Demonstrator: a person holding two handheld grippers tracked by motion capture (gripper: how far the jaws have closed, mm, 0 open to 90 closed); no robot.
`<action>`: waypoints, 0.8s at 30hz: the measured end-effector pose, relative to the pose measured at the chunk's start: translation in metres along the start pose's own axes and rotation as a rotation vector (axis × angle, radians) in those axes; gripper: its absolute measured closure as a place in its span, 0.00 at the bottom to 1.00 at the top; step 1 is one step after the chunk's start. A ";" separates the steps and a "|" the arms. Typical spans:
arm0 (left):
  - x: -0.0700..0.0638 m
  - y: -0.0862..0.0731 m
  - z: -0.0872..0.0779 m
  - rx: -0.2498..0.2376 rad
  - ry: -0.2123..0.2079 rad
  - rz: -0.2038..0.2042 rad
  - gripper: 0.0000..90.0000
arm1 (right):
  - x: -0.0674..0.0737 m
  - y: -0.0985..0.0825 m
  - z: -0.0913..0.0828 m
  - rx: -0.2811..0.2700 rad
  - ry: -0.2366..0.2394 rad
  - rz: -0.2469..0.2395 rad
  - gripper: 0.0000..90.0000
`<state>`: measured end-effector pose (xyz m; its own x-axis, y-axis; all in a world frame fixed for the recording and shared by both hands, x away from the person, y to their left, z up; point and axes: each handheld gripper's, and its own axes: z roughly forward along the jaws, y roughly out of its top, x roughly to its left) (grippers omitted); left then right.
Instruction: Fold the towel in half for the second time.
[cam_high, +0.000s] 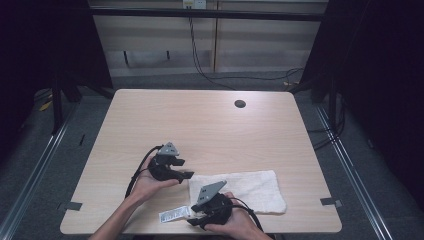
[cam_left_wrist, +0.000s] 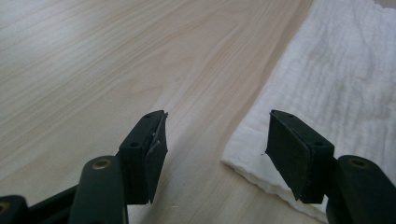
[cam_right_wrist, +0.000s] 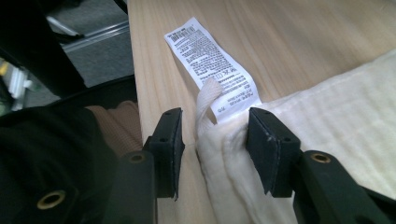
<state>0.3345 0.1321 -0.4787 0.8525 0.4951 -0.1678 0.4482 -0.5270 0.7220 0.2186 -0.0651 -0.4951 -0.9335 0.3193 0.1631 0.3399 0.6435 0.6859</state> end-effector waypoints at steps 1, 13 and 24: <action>0.000 0.000 0.000 0.005 0.003 0.000 0.42 | 0.003 -0.001 0.000 0.003 -0.013 -0.019 0.63; -0.007 -0.005 0.016 0.063 -0.028 0.035 0.47 | 0.009 0.000 0.001 0.019 -0.107 -0.072 0.80; -0.013 -0.007 0.021 0.088 -0.020 0.072 0.57 | 0.004 -0.004 -0.001 -0.012 -0.114 0.003 0.92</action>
<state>0.3256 0.1152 -0.4957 0.8879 0.4407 -0.1318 0.4073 -0.6199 0.6707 0.2135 -0.0667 -0.4966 -0.9133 0.3985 0.0841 0.3407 0.6344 0.6939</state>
